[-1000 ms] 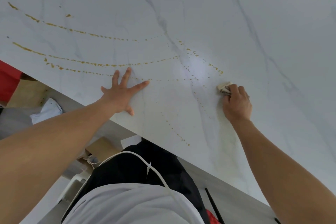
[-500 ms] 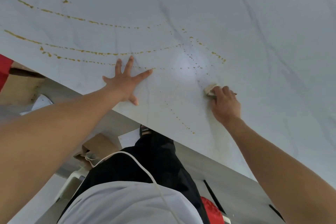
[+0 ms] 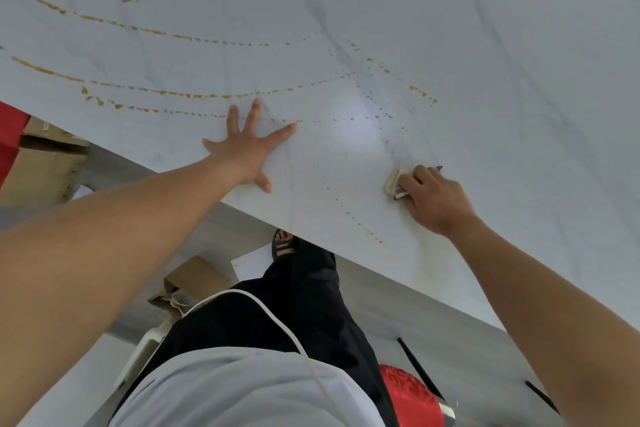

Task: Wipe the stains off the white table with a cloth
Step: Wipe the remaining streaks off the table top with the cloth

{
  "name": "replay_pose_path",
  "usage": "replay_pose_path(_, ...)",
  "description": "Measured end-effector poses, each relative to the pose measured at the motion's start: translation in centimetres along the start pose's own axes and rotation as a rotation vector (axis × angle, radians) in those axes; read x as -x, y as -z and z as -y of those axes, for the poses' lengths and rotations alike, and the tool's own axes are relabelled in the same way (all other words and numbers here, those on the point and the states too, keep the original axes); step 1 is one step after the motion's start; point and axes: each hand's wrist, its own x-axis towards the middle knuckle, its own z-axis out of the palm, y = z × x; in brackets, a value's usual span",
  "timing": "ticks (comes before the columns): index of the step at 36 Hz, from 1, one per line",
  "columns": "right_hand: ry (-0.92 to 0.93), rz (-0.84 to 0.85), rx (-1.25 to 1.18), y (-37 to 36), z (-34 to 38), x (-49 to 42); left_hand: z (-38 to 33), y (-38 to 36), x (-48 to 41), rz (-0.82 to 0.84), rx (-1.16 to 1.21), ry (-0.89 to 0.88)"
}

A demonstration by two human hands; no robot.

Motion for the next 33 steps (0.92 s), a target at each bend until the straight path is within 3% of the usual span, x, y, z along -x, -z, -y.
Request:
replay_pose_path(2, -0.191, -0.023, -0.071, 0.5, -0.2, -0.9, 0.0, 0.0, 0.0, -0.002, -0.003, -0.008)
replay_pose_path(5, -0.698, -0.153, -0.346, 0.8, 1.1, -2.2, 0.0, 0.0, 0.0, -0.004, 0.001, -0.008)
replay_pose_path(6, -0.777, -0.160, -0.374, 0.7, 2.0, -2.1, 0.0, 0.0, 0.0, -0.002, 0.002, -0.007)
replay_pose_path(8, -0.693, -0.132, -0.293, -0.1, 4.0, -1.0, 0.0, 0.0, 0.0, 0.006, 0.003, -0.007)
replay_pose_path(11, -0.296, -0.062, -0.172, -1.6, 5.4, 1.4, 0.0, 0.0, 0.1, 0.010, 0.006, -0.010)
replay_pose_path(14, -0.109, -0.022, -0.083, -1.9, 4.4, 1.9, 0.0, -0.1, 0.0, 0.005, 0.006, -0.012)
replay_pose_path(16, -0.165, -0.028, -0.079, -1.4, 3.6, 1.2, 0.0, -0.1, 0.0, 0.005, -0.001, -0.013)
replay_pose_path(19, -0.496, -0.098, -0.218, -0.9, 3.7, -0.1, 0.1, -0.1, 0.0, 0.004, -0.003, -0.015)
replay_pose_path(21, -0.596, -0.108, -0.245, -0.8, 4.9, 0.1, 0.1, -0.1, 0.0, 0.005, -0.001, -0.012)
replay_pose_path(26, -0.142, 0.001, -0.106, -2.6, 6.6, 3.5, 0.1, -0.1, 0.0, 0.001, 0.008, -0.018)
replay_pose_path(29, -0.068, 0.023, -0.080, -2.3, 5.5, 3.1, 0.1, -0.1, 0.0, 0.000, 0.013, -0.025)
replay_pose_path(30, -0.137, 0.010, -0.090, -2.1, 5.2, 2.5, 0.1, -0.2, 0.0, 0.003, 0.014, -0.027)
replay_pose_path(33, -0.572, -0.108, -0.261, -1.8, 5.6, 1.1, 0.2, -0.2, -0.2, 0.005, 0.018, -0.028)
